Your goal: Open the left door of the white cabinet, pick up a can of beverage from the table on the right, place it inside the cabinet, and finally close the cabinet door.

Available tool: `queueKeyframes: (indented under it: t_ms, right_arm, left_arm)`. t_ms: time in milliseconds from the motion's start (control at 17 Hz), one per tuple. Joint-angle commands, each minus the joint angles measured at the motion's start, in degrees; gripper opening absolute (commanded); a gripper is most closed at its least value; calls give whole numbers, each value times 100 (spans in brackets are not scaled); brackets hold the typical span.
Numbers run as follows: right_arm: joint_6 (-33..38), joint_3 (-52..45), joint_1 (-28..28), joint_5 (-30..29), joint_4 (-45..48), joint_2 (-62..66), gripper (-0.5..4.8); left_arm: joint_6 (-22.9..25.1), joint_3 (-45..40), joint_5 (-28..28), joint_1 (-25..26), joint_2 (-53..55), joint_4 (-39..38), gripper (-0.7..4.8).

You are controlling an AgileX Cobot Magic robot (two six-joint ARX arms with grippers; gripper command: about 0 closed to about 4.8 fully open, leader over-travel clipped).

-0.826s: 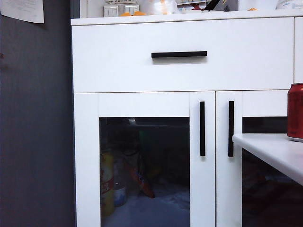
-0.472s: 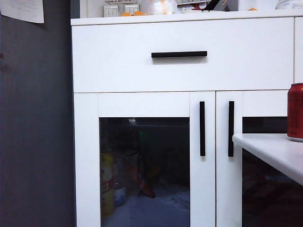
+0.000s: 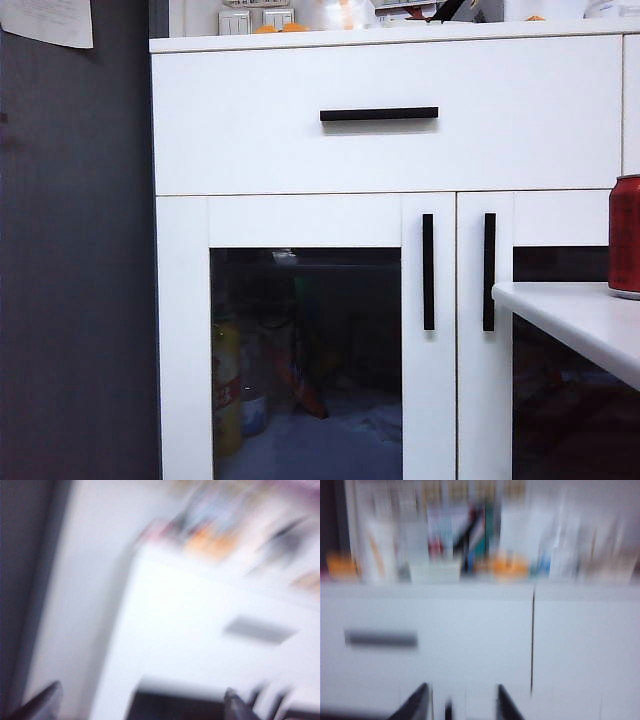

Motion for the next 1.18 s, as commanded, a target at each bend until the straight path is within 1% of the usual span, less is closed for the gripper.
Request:
queueKeyframes:
  t_ms: [59,118,177,236,295,354,413,472,531,590,649,708,767,826,885,944,1062,1180]
  right_arm:
    - [-133,590,13,11,127,407,279]
    - [-133,839,13,7,63,616,285]
    - [-133,1023,13,4,11,782,285]
    - [-140,1246,13,9,-103,977,307]
    - [-140,1427,13,9,-205,1152,350]
    - [-142,1674,7,9,-367,1381,386]
    - [-142,1827,4,9,-433,1512,396]
    - [-162,2041,4,9,-470,1674,412]
    - [-188,2166,2,11,-494,1733,414]
    - [-254,2354,2,11,-520,1775,414]
    - [-348,2452,2,13,-518,1790,414]
    - [-474,2583,2,37,-518,1792,414]
    - [-485,2660,-7,74,-538,1792,414]
    - [-487,2734,-15,111,-584,1790,414]
    - [-485,2769,-13,118,-601,1792,414]
    - [-485,2802,-15,122,-645,1792,414]
    - [-485,2822,-15,164,-824,1792,414]
    - [-485,2820,-15,262,-1060,1840,414]
  left_arm:
    - [120,660,350,4,544,61,479]
    - [116,898,597,-33,841,186,479]
    - [111,1088,730,-129,1108,310,479]
    - [109,1340,704,-372,1497,448,479]
    - [114,1497,695,-625,1801,586,479]
    - [120,1628,535,-994,2190,807,479]
    - [120,1696,238,-1364,2533,1034,479]
    - [125,1744,-140,-1871,2977,1349,479]
    - [125,1779,-415,-2262,3318,1576,479]
    - [221,1829,-1060,-2946,3960,2002,479]
    - [391,1880,-1438,-3294,4332,2203,479]
    - [590,2017,-1875,-3764,4990,2481,479]
    - [662,2135,-1980,-4011,5403,2612,479]
    - [680,2371,-2114,-4245,6015,2732,479]
    - [680,2535,-2188,-4312,6356,2776,479]
    - [678,2822,-2251,-4437,6926,2918,479]
    - [678,3261,-2304,-4544,7698,3187,479]
    - [678,3779,-2297,-4623,8421,3228,479]
